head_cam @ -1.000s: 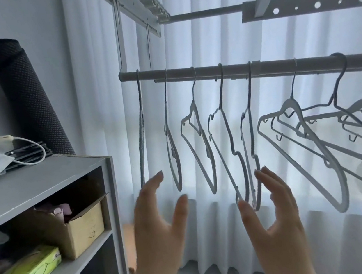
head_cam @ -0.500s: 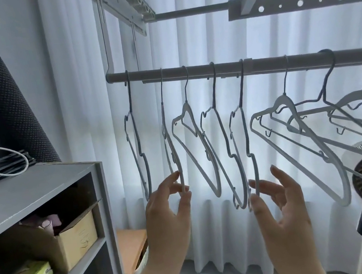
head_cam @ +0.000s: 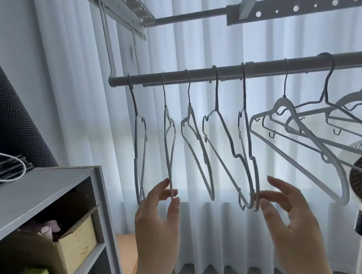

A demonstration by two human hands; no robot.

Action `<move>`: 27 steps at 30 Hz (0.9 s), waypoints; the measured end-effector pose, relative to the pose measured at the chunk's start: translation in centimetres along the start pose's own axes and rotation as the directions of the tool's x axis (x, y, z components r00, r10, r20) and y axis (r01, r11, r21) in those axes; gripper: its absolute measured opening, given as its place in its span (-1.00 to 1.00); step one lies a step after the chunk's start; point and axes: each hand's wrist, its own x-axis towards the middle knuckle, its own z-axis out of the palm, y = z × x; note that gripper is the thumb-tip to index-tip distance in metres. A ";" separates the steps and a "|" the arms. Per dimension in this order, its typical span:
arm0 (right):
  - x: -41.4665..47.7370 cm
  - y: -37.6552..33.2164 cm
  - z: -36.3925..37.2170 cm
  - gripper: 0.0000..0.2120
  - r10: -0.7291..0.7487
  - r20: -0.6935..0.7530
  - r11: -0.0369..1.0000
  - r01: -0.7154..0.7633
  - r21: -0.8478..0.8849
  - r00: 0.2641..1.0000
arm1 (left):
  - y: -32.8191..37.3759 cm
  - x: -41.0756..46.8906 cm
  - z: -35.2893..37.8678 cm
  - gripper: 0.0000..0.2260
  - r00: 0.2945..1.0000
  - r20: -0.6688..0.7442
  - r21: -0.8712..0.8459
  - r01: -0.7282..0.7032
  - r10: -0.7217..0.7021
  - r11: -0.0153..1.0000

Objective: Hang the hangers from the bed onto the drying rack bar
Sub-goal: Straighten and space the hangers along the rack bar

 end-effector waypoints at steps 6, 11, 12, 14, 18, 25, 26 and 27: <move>0.2 0.0 0.1 -0.73 0.013 -0.019 1.000 -0.012 0.021 1.000 | 0.7 -0.1 0.0 -0.66 1.000 0.023 -0.016 0.005 -0.004 1.000; 0.6 0.4 0.5 -0.74 0.051 0.070 0.996 -0.055 0.065 0.996 | 1.0 -0.1 0.1 -0.63 0.999 0.030 -0.038 0.023 -0.022 0.999; 0.6 0.6 0.6 -0.77 0.053 0.081 0.996 -0.059 0.070 0.995 | 1.0 -0.1 0.2 -0.61 0.999 0.029 -0.035 0.020 -0.019 0.999; 0.7 0.7 0.9 -0.79 0.059 0.088 0.994 -0.067 0.082 0.994 | 1.0 -0.1 0.2 -0.59 1.000 0.024 -0.033 0.015 -0.015 0.999; 0.9 0.5 1.1 -0.80 0.071 0.123 0.988 -0.087 0.127 0.990 | 0.6 0.0 0.4 -0.63 1.000 0.028 -0.031 0.001 0.000 1.000; 0.9 0.7 1.3 -0.56 0.037 0.116 0.993 -0.049 0.103 0.993 | 0.1 0.1 0.5 -0.66 0.999 0.045 -0.045 0.008 -0.006 0.999; 0.9 0.9 1.3 -0.54 0.034 0.109 0.995 -0.044 0.094 0.993 | 0.1 0.2 0.5 -0.67 0.999 0.049 -0.041 0.009 -0.007 0.999; 1.0 0.9 1.3 -0.53 0.033 0.103 0.995 -0.042 0.088 0.994 | 0.0 0.2 0.5 -0.68 0.999 0.052 -0.038 0.009 -0.007 0.999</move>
